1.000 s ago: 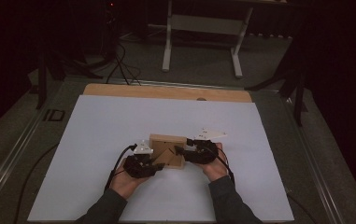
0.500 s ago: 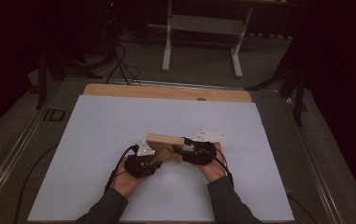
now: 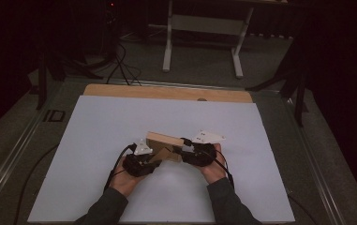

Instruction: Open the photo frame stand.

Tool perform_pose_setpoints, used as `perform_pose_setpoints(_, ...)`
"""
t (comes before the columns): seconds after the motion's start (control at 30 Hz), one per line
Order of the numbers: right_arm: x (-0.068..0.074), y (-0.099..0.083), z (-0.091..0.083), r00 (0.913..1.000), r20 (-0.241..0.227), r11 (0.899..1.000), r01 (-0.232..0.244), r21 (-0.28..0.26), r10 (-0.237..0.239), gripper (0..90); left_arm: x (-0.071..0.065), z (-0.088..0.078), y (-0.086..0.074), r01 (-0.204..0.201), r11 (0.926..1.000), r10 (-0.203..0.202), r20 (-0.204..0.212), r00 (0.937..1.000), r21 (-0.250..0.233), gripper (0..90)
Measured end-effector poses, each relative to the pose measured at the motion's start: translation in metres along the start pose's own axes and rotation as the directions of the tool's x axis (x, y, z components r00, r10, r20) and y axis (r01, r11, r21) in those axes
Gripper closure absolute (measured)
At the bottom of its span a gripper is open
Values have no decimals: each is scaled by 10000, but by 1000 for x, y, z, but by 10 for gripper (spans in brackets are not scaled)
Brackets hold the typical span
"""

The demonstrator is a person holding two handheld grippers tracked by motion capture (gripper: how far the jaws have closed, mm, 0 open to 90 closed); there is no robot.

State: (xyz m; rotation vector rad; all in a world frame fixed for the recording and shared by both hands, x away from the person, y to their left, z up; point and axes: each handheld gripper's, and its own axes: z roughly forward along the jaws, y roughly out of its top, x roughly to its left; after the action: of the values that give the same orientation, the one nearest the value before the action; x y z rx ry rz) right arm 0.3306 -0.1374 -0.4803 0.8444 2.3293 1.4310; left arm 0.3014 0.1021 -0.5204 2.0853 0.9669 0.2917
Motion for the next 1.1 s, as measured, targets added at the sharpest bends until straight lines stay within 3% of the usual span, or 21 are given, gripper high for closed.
perform_pose_setpoints(0.4,4,1,0,9997,110,9998,220,-15,-220,537,1,-1,0,-94,9999,95,-202,9998,49,664)
perform_pose_setpoints(0.57,5,1,1,9996,-98,9996,279,-7,-279,530,2,-2,-1,320,9995,-320,202,9993,-7,610)
perform_pose_setpoints(0.87,6,1,-2,9985,-328,9990,449,93,-445,523,2,-5,-1,376,9993,-378,446,9983,39,604)
perform_pose_setpoints(1.1,9,1,-3,9957,-748,9982,566,211,-549,494,3,-10,-1,376,9990,-360,693,9969,-222,572)
